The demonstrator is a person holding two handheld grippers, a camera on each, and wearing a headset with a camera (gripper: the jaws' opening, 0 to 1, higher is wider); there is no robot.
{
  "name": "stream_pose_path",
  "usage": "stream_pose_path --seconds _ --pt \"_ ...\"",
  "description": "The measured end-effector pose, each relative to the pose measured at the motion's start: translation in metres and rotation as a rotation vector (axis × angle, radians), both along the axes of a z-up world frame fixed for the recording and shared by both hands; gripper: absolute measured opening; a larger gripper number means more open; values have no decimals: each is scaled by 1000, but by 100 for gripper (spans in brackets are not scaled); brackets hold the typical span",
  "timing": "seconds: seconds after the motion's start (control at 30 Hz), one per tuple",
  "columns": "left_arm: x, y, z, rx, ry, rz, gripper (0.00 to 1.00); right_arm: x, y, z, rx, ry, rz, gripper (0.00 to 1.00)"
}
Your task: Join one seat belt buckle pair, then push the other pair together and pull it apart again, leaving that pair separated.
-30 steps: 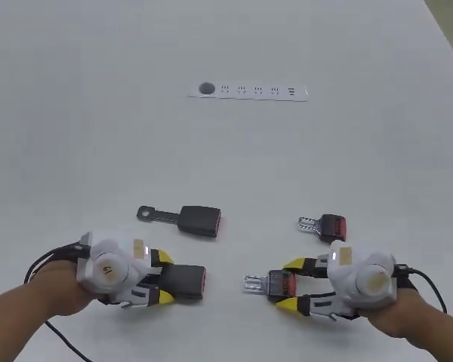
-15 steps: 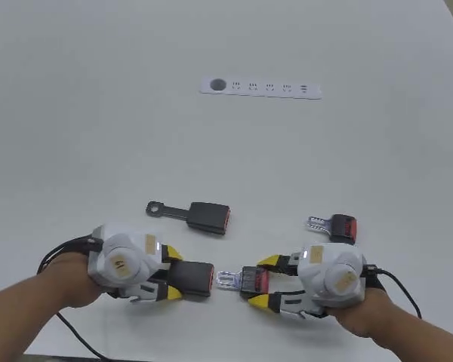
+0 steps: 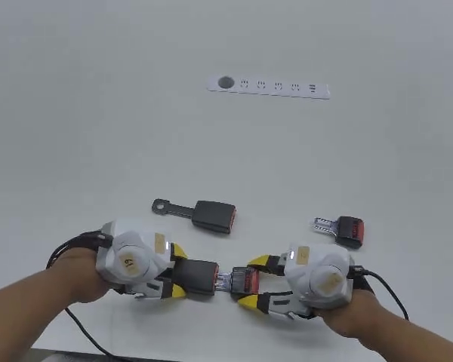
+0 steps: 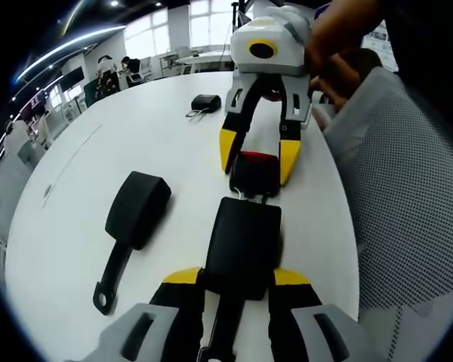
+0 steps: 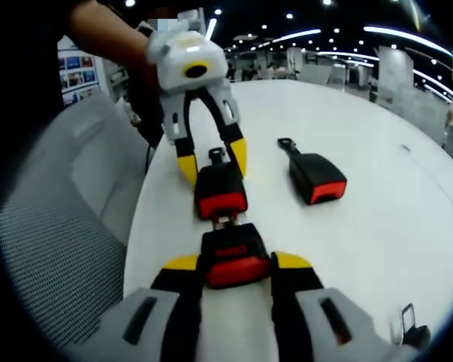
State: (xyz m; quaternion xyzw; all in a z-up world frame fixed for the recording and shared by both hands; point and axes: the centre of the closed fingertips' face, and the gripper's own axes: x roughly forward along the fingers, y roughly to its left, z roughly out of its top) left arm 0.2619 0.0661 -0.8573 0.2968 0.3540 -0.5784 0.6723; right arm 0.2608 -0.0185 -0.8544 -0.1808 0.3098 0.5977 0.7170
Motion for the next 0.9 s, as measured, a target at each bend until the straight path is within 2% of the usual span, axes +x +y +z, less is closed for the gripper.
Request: stream_pose_path --seconds 0.5,0.53,0.57,0.6,0.63,0.67,0.7,0.9 --pt "1 1 -4 5 2 -10 33 0 8 -2 -44 4 -28 35" --pt "0 1 -3 4 2 -9 33 0 9 -2 -43 9 -35 35" --pt "1 0 -3 3 -1 -9 33 -2 16 -1 -24 57 -84 35" --pt "1 -1 -3 7 -1 -14 33 0 20 -2 -39 3 -40 35" --pt "0 -1 -3 10 -2 -17 33 1 21 -2 -76 -15 -43 35" --pt "0 -1 -4 10 -1 -20 33 -2 19 -2 -86 -17 -19 35" --pt "0 -1 -5 11 -3 -23 33 -3 18 -1 -63 4 -42 35" --pt "-2 -2 -6 11 -2 -25 33 -4 16 -1 -55 -3 -47 35"
